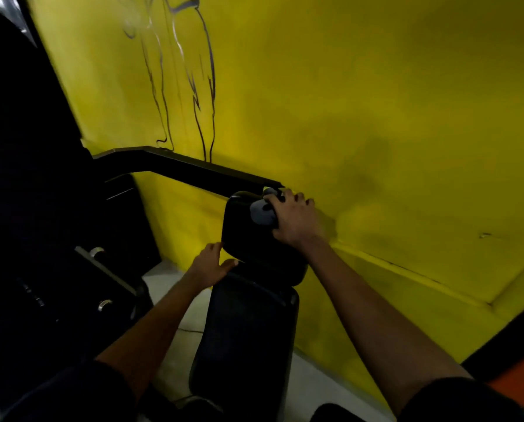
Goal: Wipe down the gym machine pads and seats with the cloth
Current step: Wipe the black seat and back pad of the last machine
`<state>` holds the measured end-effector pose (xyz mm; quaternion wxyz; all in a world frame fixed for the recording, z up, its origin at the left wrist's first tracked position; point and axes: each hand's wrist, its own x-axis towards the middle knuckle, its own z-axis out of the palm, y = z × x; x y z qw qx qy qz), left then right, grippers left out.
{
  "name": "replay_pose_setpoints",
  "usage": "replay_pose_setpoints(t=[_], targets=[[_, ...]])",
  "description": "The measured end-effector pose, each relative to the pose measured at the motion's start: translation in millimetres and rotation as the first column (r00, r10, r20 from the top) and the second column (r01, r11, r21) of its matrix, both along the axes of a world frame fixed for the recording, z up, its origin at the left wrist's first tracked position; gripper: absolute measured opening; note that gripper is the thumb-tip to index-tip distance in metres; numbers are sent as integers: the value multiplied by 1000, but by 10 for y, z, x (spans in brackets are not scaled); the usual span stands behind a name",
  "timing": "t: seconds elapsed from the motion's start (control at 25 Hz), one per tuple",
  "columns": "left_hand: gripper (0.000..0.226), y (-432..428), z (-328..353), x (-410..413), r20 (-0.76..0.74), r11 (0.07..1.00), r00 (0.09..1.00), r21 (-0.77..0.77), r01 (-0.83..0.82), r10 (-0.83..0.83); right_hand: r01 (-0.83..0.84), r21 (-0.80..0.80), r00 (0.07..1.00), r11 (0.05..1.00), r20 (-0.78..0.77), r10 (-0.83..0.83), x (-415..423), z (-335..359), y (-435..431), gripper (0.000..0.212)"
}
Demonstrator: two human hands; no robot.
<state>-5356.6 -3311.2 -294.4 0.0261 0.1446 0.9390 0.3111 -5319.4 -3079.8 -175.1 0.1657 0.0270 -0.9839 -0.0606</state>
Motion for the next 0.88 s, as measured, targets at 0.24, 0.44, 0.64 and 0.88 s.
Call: replay_pose_setpoints(t=[0.24, 0.44, 0.64, 0.88], targets=[[75, 95, -869, -174, 102, 987, 994, 157, -45, 30, 32, 61, 984, 998, -178, -21, 186, -294, 24, 87], [81, 18, -1599, -449, -25, 977, 999, 208, 47, -42, 112, 113, 973, 987, -212, -87, 124, -312, -81, 89], [80, 38, -1352, -323, -74, 984, 997, 172, 48, -36, 117, 91, 979, 989, -180, -100, -112, -251, -346, 83], [71, 22, -1086, -168, -164, 978, 986, 197, 63, -31, 67, 141, 978, 988, -206, -37, 158, -400, -120, 86]])
